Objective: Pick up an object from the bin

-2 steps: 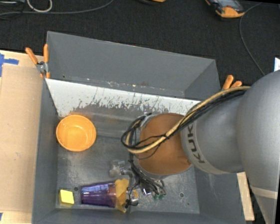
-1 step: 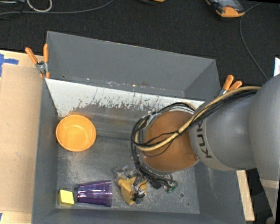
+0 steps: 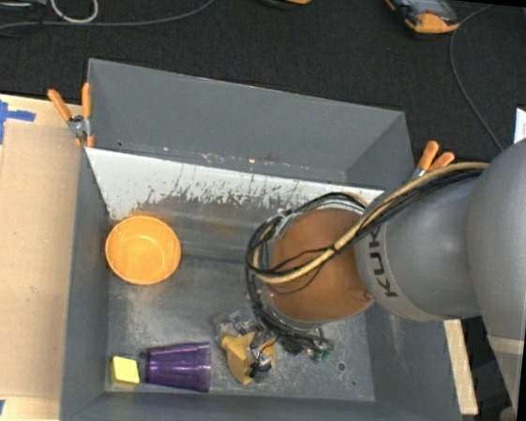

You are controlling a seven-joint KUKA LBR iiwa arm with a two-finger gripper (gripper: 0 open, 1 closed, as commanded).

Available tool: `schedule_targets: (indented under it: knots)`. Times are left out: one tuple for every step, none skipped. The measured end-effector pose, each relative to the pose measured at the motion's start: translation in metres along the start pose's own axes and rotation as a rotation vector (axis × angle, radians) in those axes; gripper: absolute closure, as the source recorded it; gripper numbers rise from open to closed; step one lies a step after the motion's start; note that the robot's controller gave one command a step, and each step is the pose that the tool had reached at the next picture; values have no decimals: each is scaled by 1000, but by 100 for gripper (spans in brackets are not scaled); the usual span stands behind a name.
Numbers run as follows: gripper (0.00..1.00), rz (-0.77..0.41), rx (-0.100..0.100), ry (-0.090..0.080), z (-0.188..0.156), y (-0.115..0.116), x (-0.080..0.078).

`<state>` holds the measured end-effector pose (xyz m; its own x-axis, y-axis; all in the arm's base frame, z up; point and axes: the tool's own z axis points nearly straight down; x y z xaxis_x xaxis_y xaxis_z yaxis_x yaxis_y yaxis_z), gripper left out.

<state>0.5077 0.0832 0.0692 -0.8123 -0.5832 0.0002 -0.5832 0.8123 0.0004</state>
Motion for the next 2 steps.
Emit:
schedule_targets:
  knots:
    - [100,-35,-4,5,-51,-11,22]
    - [100,-42,-2,2,-75,-26,18]
